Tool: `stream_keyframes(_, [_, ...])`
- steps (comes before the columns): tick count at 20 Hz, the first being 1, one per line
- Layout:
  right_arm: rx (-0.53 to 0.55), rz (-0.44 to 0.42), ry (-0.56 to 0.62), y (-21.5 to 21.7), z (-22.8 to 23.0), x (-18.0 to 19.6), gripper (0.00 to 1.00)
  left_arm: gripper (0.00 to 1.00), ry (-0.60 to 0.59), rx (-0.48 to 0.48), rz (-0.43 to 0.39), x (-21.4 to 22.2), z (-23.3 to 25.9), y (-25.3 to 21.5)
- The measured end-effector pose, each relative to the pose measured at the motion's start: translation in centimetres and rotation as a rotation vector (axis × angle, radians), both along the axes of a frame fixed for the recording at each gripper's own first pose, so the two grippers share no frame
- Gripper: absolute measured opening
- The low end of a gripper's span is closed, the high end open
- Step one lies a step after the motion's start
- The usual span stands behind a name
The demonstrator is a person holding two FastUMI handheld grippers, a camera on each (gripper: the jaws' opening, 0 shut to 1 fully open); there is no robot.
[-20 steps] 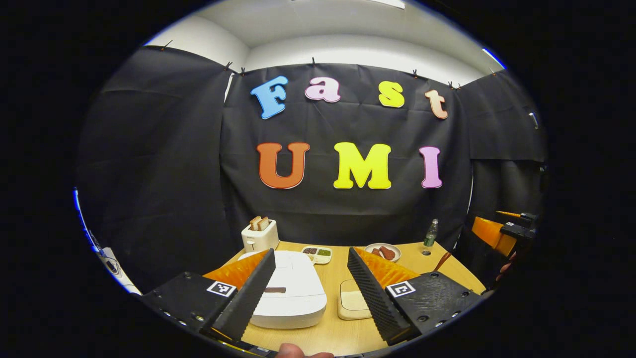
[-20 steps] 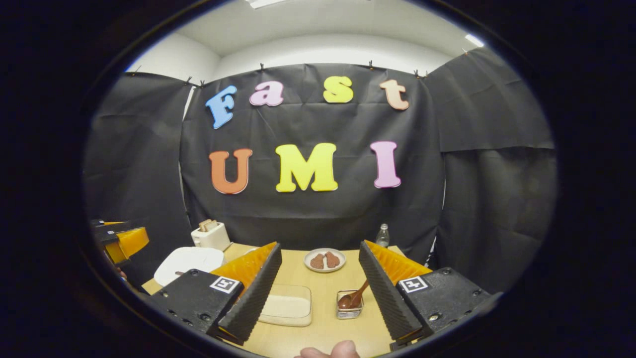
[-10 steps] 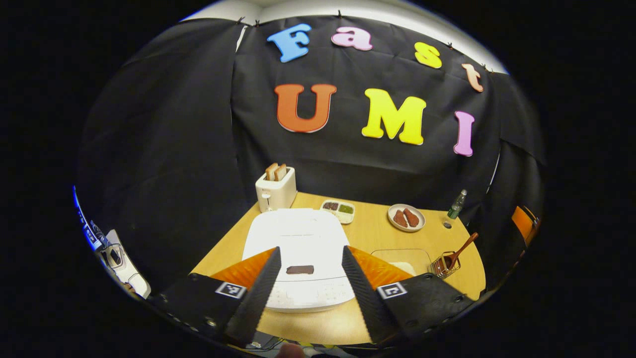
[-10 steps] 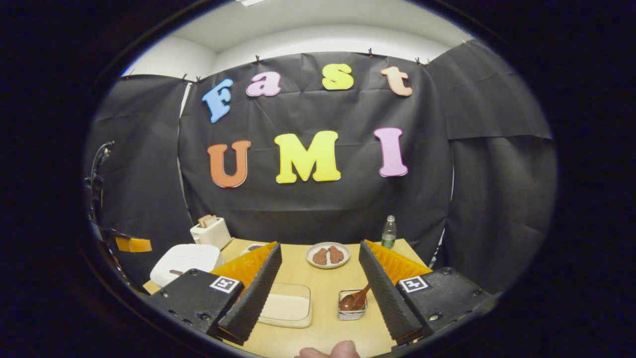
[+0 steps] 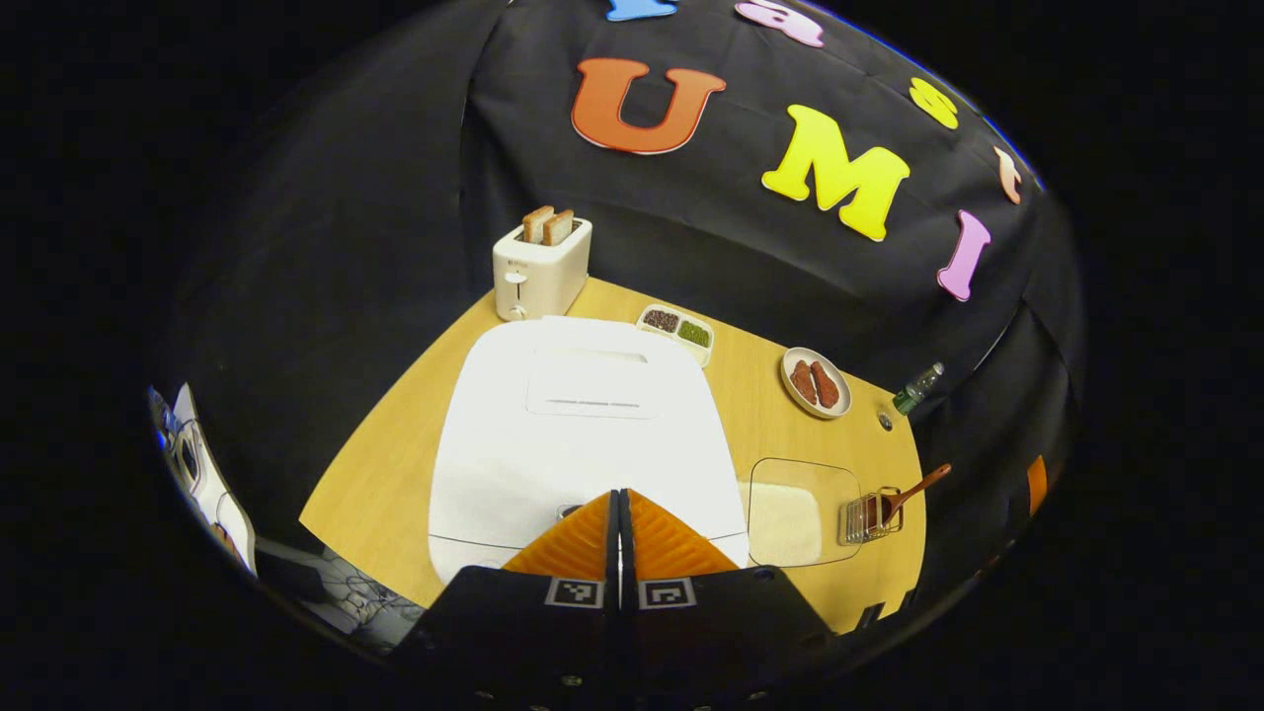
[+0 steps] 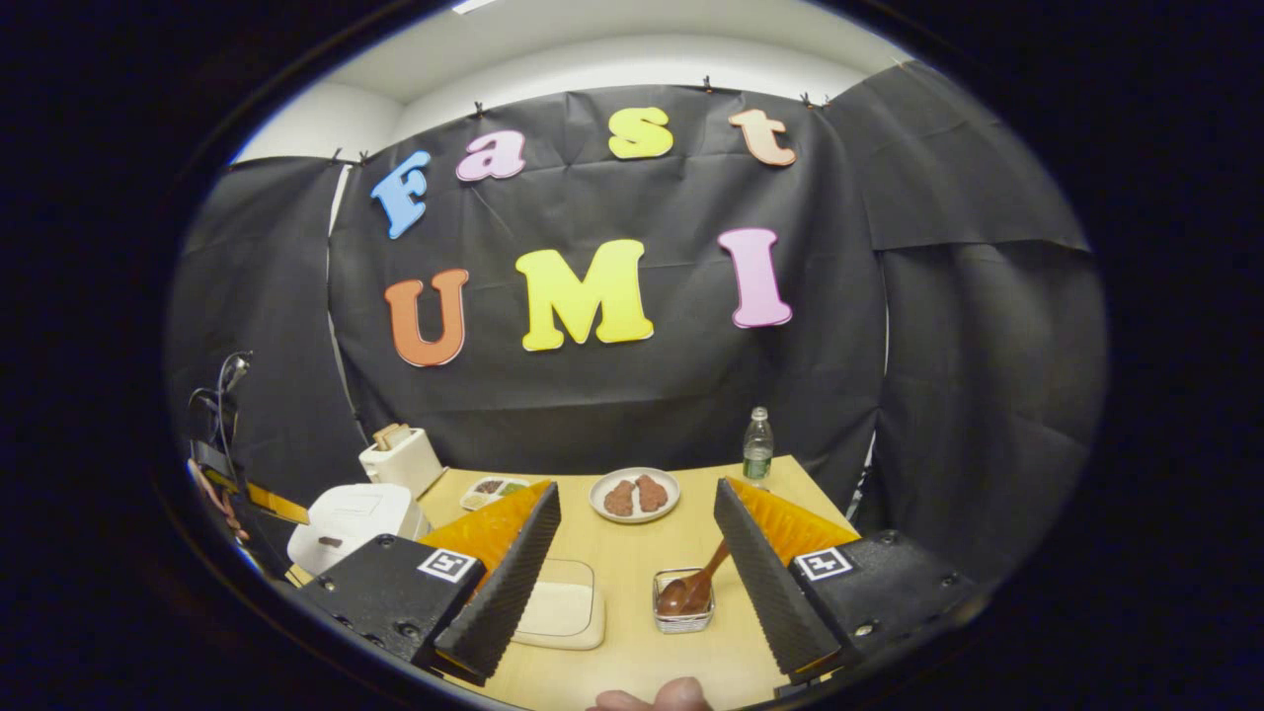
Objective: Close the left gripper, press the button to open the rice cooker; take a wooden spoon from the chopstick holder with the right hand, scoop a spoonful of rice and pour it into the rice cooker, then put the wooden spoon back into the chopstick holder.
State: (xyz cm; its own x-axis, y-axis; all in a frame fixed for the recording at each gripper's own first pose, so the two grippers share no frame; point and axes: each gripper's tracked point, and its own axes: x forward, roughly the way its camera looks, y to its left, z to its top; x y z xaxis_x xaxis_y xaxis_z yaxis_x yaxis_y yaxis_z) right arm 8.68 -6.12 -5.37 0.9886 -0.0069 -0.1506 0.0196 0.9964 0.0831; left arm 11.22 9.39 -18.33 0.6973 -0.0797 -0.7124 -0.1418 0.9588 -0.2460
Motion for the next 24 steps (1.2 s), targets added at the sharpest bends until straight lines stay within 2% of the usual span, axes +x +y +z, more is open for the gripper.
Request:
stream_keyframes(8, [-0.022, 0.001, 0.018, 0.2, -0.6, 0.5, 1.00, 0.00, 0.071, -0.004, 0.012, 0.2, -3.2, 0.4])
stream_keyframes(17, [-0.014, 0.018, 0.018, 1.6, -0.9, -0.1, 1.00, 0.00, 0.093, -0.012, 0.009, -0.4, -3.7, 0.1])
stream_keyframes(19, [-0.030, 0.015, 0.005, 1.4, -0.2, -0.5, 1.00, 0.00, 0.056, 0.009, 0.021, -0.1, -2.5, 0.0])
stream_keyframes(24, [-0.051, -0.027, -0.044, -0.3, 1.3, -1.8, 1.00, 0.01, -0.142, 0.079, 0.047, 1.1, 3.2, 0.5])
